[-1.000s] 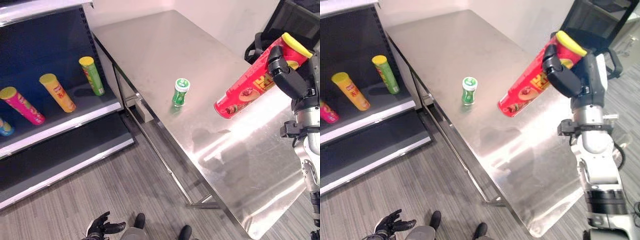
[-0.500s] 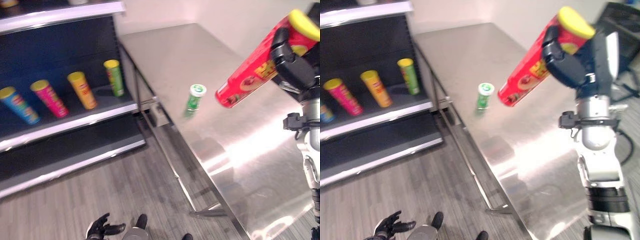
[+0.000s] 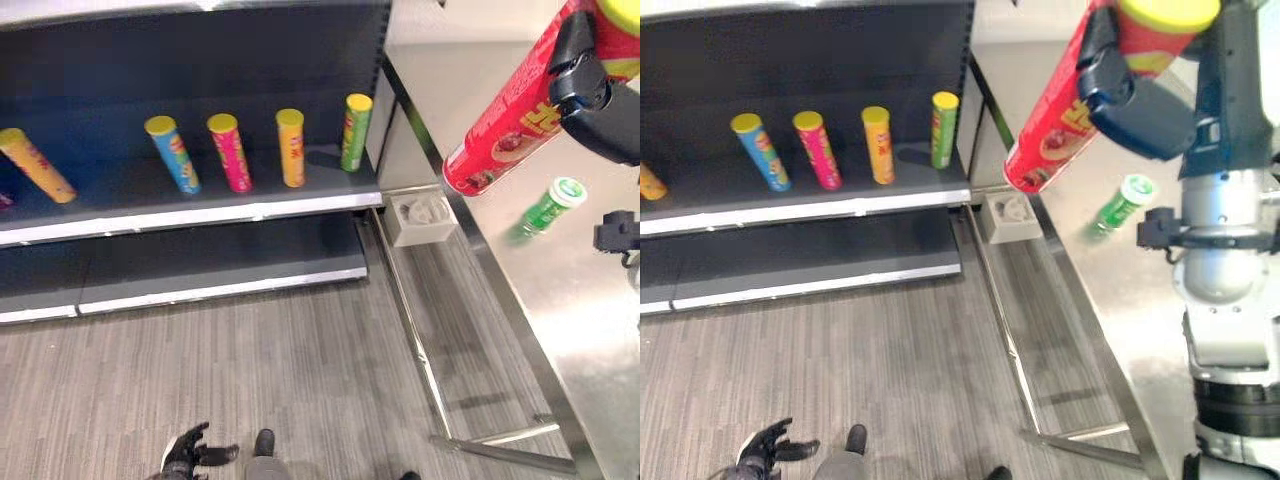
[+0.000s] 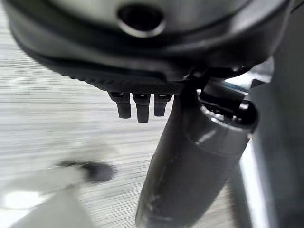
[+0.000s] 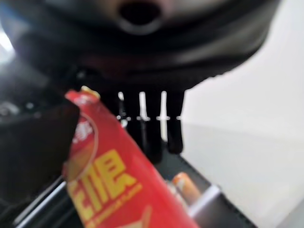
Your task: Put the goods on the table back onto the shelves and tidy them up.
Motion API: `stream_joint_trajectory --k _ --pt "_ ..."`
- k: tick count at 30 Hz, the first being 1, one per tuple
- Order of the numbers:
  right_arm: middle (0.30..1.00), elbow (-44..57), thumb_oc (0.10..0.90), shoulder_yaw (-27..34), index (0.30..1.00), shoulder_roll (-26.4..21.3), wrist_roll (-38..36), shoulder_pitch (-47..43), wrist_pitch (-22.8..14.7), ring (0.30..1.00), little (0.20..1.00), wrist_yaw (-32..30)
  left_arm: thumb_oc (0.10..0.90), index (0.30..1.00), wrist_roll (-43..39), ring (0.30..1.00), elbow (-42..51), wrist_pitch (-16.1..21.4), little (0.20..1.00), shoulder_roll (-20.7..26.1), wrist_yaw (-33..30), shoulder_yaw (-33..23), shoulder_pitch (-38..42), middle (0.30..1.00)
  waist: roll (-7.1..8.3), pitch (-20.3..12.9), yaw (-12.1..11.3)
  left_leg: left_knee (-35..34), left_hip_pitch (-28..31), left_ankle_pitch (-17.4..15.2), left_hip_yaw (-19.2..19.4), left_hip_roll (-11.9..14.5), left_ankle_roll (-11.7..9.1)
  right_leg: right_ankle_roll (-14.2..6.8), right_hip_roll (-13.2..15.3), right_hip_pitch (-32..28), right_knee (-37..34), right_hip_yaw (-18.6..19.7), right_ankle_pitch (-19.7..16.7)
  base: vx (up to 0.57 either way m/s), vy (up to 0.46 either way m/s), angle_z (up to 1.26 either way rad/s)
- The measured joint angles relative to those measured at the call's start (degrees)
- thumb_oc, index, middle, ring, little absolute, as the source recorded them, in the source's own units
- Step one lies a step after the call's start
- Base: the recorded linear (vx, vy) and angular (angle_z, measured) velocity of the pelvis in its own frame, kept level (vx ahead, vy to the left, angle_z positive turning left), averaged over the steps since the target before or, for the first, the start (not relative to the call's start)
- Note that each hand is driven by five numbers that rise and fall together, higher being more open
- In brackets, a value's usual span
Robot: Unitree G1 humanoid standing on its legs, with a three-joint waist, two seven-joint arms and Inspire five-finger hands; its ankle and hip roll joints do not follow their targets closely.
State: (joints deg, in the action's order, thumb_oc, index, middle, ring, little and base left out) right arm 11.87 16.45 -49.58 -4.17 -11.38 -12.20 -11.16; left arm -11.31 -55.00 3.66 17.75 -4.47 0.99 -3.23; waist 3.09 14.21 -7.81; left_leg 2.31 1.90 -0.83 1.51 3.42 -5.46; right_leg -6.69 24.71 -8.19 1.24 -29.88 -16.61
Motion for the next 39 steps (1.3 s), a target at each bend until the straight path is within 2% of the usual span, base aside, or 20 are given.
stream_joint_trajectory --k 2,3,6,8,10,11,12,13,14,15,21,24,25,28,30,31,34,36,38,39 --pt "0.3 -0.64 0.4 -2.66 0.3 1.43 0.64 0.63 3.71 0.3 0.3 -1.06 0.8 0.9 0.13 0.9 -0.05 -0.22 0.9 0.65 -0.16 0.47 0.14 0.9 0.19 -0.55 3.54 0.99 -0.28 -0.52 -2.56 -0.89 1.95 0.5 1.5 -0.05 2.4 4.68 -1.03 -0.08 0.284 0.64" --pt "0.3 -0.53 0.4 -3.78 0.3 1.01 0.89 0.35 3.84 0.3 0.3 -0.76 0.8 0.9 0.16 0.9 -0.02 -0.2 0.9 1.15 -0.27 1.06 0.58 0.9 0.36 -0.78 3.31 0.44 -0.5 -0.34 -2.1 -0.89 2.31 -3.27 1.64 1.53 2.41 5.53 2.52 -0.1 0.407 0.21" --pt "0.3 -0.09 0.4 -4.2 0.3 0.89 1.21 -0.63 3.02 0.3 0.3 0.4 0.8 0.9 0.02 0.9 1.82 -0.32 0.9 0.21 -0.1 -1.39 1.63 0.9 -1.44 -0.11 2.32 2.17 -2.9 0.15 -5.22 -0.61 3.82 -2.44 -3.27 5.21 10.2 8.62 7.13 -0.04 0.17 0.41" --pt "0.3 0.42 0.4 -4.77 0.3 0.61 1.19 -1.03 2.74 0.3 0.3 1.03 0.8 0.9 0.01 0.9 1.66 -0.47 0.9 0.31 -0.1 -1.02 0.79 0.9 -3.08 -0.39 2.25 0.55 -2.13 1.26 -6.64 1.4 3.22 -2.69 -6.98 6.93 10.52 10.65 16.13 0.01 0.081 0.45" --pt "0.3 1.1 0.4 -5.02 0.3 0.7 1.18 -2.81 2.38 0.3 0.3 1.3 0.8 0.9 0.06 0.9 1.42 -0.93 0.9 1.95 0.02 -1.27 -1.24 0.9 0.29 -0.56 0.72 -0.25 -1.68 1.89 -7.32 -1.5 2.55 -2.89 -8.84 7.9 8.15 9.47 15.91 0.01 0.23 0.3" --pt "0.3 0.37 0.4 -5.11 0.3 1.9 1.07 -3.72 1.55 0.3 0.3 1.31 0.8 0.9 -0.19 0.9 1.37 -0.89 0.9 1.51 -0.4 -2.63 -1.72 0.9 0.84 -0.49 0.87 1.32 -2.31 1.86 -8.07 -1.0 2.64 -1.21 -12.32 7.58 8.88 11.75 22.22 -0.02 0.068 0.74" --pt "0.3 0.36 0.4 -5.3 0.3 1.73 0.79 -3.6 1.67 0.3 0.3 0.51 0.8 0.9 -0.65 0.9 0.39 -1.46 0.9 0.45 -0.59 -3.11 -1.42 0.9 -1.09 -0.21 3.29 2.44 -3.66 1.82 -13.81 0.97 2.36 1.24 -18.61 5.46 5.98 20.79 27.66 -0.04 0.014 1.4" --pt "0.3 0.37 0.4 -5.99 0.3 0.51 0.61 -3.75 2.07 0.3 0.3 0.8 0.8 0.9 -0.95 0.9 -0.12 -1.97 0.9 -0.59 -0.38 -2.85 -1.33 0.9 -1.05 -0.4 4.99 1.11 -3.84 4.45 -15.23 0.42 1.25 3.5 -22.86 2.86 1.6 24.51 26.35 -0.03 0.029 2.02" --pt "0.3 0.32 0.4 -6.33 0.3 -3.69 0.82 -4.0 2.3 0.3 0.3 2.18 0.8 0.9 -0.95 0.9 0.08 -2.39 0.9 -2.89 0.38 -1.12 -2.09 0.9 -2.21 -1.21 4.8 -2.42 -2.6 5.18 -13.1 1.02 0.54 4.41 -23.29 1.13 -1.58 23.0 20.73 -0.03 0.042 1.57" --pt "0.3 0.42 0.4 -6.6 0.3 -3.83 0.82 -4.12 2.18 0.3 0.3 2.39 0.8 0.9 -0.95 0.9 0.86 -2.62 0.9 -4.14 0.9 0.26 -3.46 0.9 -1.93 -1.82 3.95 -3.4 -2.31 5.25 -12.9 1.27 -0.27 4.36 -23.48 1.36 -1.82 22.5 20.81 -0.04 0.067 0.86" --pt "0.3 0.09 0.4 -7.55 0.3 -3.86 0.6 -5.2 1.75 0.3 0.3 3.59 0.8 0.9 -2.13 0.9 3.79 -2.96 0.9 -4.96 1.31 1.06 -7.17 0.9 -2.07 -0.91 1.9 -1.4 -5.57 6.09 0.82 0.57 -1.18 4.84 -22.39 0.94 -4.11 15.15 18.35 -0.06 0.148 0.54" --pt "0.3 0.19 0.4 -7.93 0.3 0.62 0.57 -5.86 1.91 0.3 0.3 4.11 0.8 0.9 -2.38 0.9 3.68 -3.04 0.9 -3.03 1.39 -0.94 -7.25 0.9 1.28 0.96 0.11 2.47 -7.97 3.9 -0.72 0.93 -0.96 5.95 -19.0 0.67 -4.92 16.59 17.87 0.04 0.292 -0.3" --pt "0.3 0.37 0.4 -8.03 0.3 1.99 0.16 -5.9 1.92 0.3 0.3 4.1 0.8 0.9 -3.25 0.9 3.6 -3.29 0.9 -2.2 0.76 -1.94 -6.41 0.9 2.29 1.53 0.98 3.22 -10.03 3.31 -2.71 4.6 -3.07 5.33 -18.48 0.84 -5.83 16.19 17.29 0.1 0.366 -0.11" --pt "0.3 -0.29 0.4 -8.22 0.3 2.4 0.17 -5.81 3.8 0.3 0.3 4.12 0.8 0.9 -4.32 0.9 3.16 -3.45 0.9 -1.5 -0.31 -1.74 -4.74 0.9 -0.97 2.18 2.44 -3.66 -10.02 5.65 -5.6 16.38 -6.88 0.45 -17.28 -0.1 -6.24 17.33 16.37 0.19 0.489 -0.08" --pt "0.3 -0.24 0.4 -6.3 0.3 1.76 0.17 -4.67 4.15 0.3 0.3 4.08 0.8 0.9 -4.31 0.9 3.1 -3.76 0.9 -2.57 -0.05 -0.84 -4.64 0.9 -3.93 2.05 3.78 -7.44 -7.15 6.56 -1.86 15.37 -6.6 -3.07 -14.72 -2.09 -6.46 15.83 15.57 0.23 0.561 0.05" --pt "0.3 -0.26 0.4 -5.42 0.3 3.29 0.28 -3.83 4.16 0.3 0.3 3.83 0.8 0.9 -4.31 0.9 3.63 -3.79 0.9 -2.28 -0.09 -0.99 -4.47 0.9 -3.14 2.5 4.76 -7.39 -6.74 13.25 -1.82 13.48 -9.62 -4.39 -12.2 -3.36 -6.47 13.91 15.01 0.26 0.662 0.25" --pt "0.3 1.9 0.4 -3.58 0.3 7.52 1.87 2.89 6.31 0.3 0.3 3.61 0.8 0.9 -3.66 0.9 1.18 -3.92 0.9 0.15 0.23 1.94 1.19 0.9 0.84 2.64 4.84 -3.59 -7.11 9.23 -0.34 2.58 -1.75 0.02 -1.48 -1.85 0.71 10.1 8.57 0.11 0.445 0.46" --pt "0.3 2.19 0.4 -6.66 0.3 8.01 1.93 2.6 6.73 0.3 0.3 3.69 0.8 0.9 -2.66 0.9 2.42 -3.37 0.9 0.17 0.18 3.38 1.59 0.9 -0.95 2.47 4.59 -2.77 -5.27 7.51 1.37 0.47 1.18 0.17 1.95 2.02 7.34 9.48 7.38 0.12 0.647 -0.26" --pt "0.3 2.46 0.4 -11.44 0.3 9.0 2.44 0.07 7.07 0.3 0.3 3.77 0.8 0.9 -2.0 0.9 3.46 -2.93 0.9 1.68 0.27 3.16 0.52 0.9 -0.72 2.65 2.61 -1.74 -3.1 5.43 6.91 -1.95 4.4 2.05 4.22 4.79 11.08 4.25 -1.02 0.12 0.361 -0.58" --pt "0.3 3.75 0.4 -13.69 0.3 8.34 2.81 0.91 6.05 0.3 0.3 4.76 0.8 0.9 -1.98 0.9 3.35 -3.04 0.9 0.37 0.12 2.93 0.22 0.9 -4.01 2.25 4.8 -4.02 -0.24 4.52 5.3 -2.12 6.68 0.68 3.52 8.92 19.03 9.46 4.05 0.16 0.296 -0.03"
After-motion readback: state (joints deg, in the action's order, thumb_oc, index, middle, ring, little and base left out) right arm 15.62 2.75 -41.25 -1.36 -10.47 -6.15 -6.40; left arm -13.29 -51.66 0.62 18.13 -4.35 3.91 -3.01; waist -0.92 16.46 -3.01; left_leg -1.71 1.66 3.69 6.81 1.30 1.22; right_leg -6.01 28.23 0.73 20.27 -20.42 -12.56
